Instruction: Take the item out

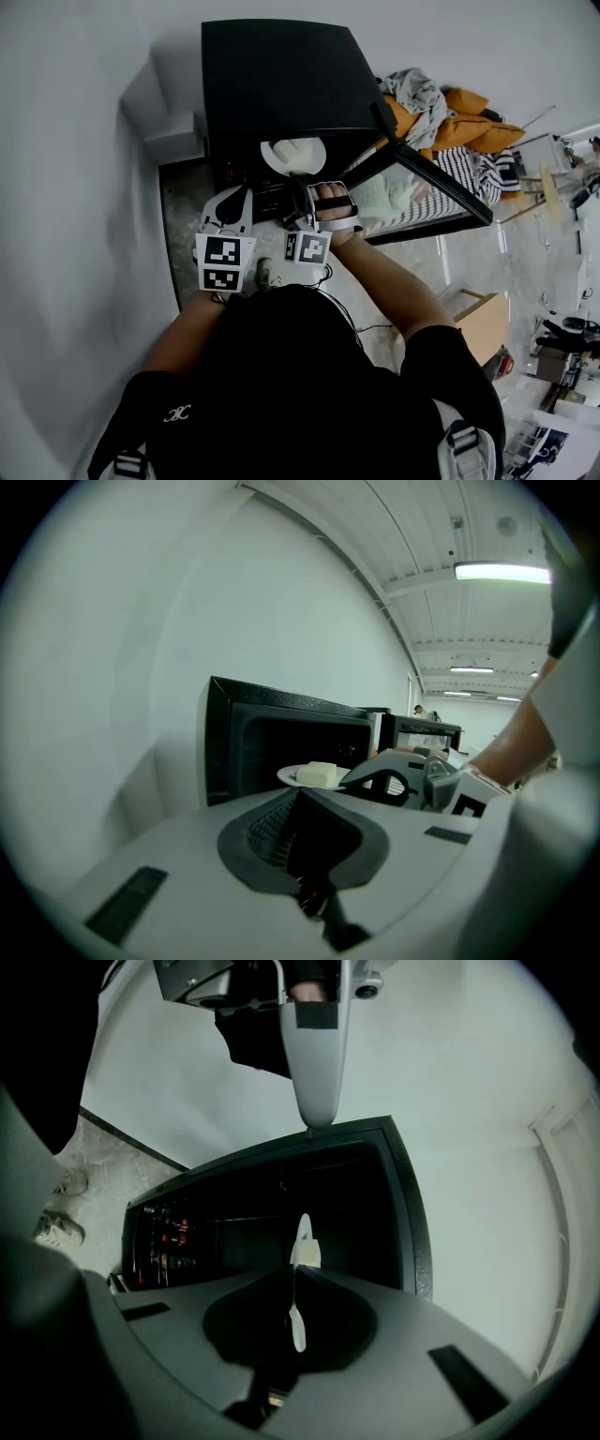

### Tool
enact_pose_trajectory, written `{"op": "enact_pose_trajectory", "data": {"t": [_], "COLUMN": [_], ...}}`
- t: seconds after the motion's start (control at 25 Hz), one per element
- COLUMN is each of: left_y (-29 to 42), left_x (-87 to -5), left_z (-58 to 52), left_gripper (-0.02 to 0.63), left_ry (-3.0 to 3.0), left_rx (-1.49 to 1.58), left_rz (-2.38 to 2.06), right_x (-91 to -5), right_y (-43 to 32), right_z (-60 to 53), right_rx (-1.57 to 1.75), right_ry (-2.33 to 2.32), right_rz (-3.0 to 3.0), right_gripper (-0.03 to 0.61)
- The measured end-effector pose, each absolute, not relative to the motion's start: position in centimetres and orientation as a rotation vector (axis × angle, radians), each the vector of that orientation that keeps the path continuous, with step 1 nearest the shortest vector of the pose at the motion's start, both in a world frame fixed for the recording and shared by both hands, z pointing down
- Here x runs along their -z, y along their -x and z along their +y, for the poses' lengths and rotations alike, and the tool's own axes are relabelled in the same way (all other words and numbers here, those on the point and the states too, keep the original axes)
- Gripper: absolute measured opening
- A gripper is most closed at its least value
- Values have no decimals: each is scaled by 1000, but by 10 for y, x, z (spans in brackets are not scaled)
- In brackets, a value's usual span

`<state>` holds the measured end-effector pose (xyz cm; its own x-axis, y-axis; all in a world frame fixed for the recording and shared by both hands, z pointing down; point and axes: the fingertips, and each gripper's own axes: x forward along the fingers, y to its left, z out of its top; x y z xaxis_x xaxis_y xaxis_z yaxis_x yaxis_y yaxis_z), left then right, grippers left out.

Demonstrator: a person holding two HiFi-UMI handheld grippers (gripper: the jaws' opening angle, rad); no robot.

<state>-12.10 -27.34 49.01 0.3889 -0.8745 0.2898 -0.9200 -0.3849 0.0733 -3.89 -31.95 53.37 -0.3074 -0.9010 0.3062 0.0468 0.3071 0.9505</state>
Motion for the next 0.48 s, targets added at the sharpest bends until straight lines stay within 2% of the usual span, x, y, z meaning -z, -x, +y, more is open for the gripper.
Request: {"op": "enact_pose_trajectory", "data": {"t": [0.48], "left_y": [114], "left_x": [-496], "left_z": [-260], "left_gripper": [8], "left_ry": [-2456], "left_rx": [-301], "left_rz": [-1557], "right_x": [-531], "right_y": [27], "right_z": [-295], "right_rx": [1184], "right_ry": [-835], "right_rz": [-1563], "right_gripper": [17]}}
